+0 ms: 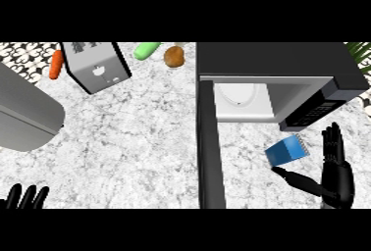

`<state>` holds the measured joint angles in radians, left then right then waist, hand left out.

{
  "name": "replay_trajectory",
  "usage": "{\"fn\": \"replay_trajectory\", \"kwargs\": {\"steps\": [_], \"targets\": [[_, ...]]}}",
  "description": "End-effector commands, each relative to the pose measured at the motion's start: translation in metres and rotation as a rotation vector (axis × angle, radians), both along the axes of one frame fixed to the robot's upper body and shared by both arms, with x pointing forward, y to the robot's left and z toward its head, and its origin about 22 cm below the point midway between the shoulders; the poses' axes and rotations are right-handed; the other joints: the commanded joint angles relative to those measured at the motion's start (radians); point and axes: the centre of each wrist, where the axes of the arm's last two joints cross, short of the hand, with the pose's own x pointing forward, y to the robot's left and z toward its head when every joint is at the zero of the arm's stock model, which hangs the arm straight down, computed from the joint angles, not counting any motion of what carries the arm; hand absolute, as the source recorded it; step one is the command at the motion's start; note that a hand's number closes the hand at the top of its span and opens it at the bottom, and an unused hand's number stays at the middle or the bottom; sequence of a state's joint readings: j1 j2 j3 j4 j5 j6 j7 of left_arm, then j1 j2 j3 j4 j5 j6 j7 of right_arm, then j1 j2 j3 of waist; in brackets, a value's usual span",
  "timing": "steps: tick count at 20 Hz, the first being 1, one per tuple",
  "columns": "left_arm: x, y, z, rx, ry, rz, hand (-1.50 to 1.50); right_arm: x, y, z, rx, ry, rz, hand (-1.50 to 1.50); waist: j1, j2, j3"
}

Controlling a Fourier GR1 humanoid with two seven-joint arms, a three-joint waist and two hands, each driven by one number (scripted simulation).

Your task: Pick up the milk, place it into the microwave and close the microwave

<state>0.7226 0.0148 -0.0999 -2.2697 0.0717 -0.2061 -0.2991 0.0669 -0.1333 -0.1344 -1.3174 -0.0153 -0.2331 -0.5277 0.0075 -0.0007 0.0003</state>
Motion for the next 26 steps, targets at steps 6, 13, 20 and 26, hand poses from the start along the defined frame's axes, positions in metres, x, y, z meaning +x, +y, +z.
{"fn": "replay_trajectory", "kwargs": {"steps": [6, 13, 20, 26], "targets": [[-0.006, -0.002, 0.019, 0.005, -0.005, 0.0, -1.5, 0.014, -0.005, -0.038, -0.015, 0.04, -0.03, -1.5, 0.003, 0.001, 0.0], [0.005, 0.016, -0.005, -0.001, 0.003, 0.025, -1.5, 0.013, -0.015, -0.066, 0.026, 0.078, 0.043, -1.5, 0.004, 0.002, 0.0], [-0.015, 0.009, -0.007, -0.017, 0.006, 0.001, -1.5, -0.006, -0.009, -0.085, 0.118, 0.098, 0.105, -1.5, 0.003, -0.001, 0.0], [-0.009, 0.008, 0.007, -0.005, 0.007, 0.011, -1.5, 0.007, -0.021, -0.088, 0.101, 0.029, 0.044, -1.5, 0.003, 0.0, 0.0]]}}
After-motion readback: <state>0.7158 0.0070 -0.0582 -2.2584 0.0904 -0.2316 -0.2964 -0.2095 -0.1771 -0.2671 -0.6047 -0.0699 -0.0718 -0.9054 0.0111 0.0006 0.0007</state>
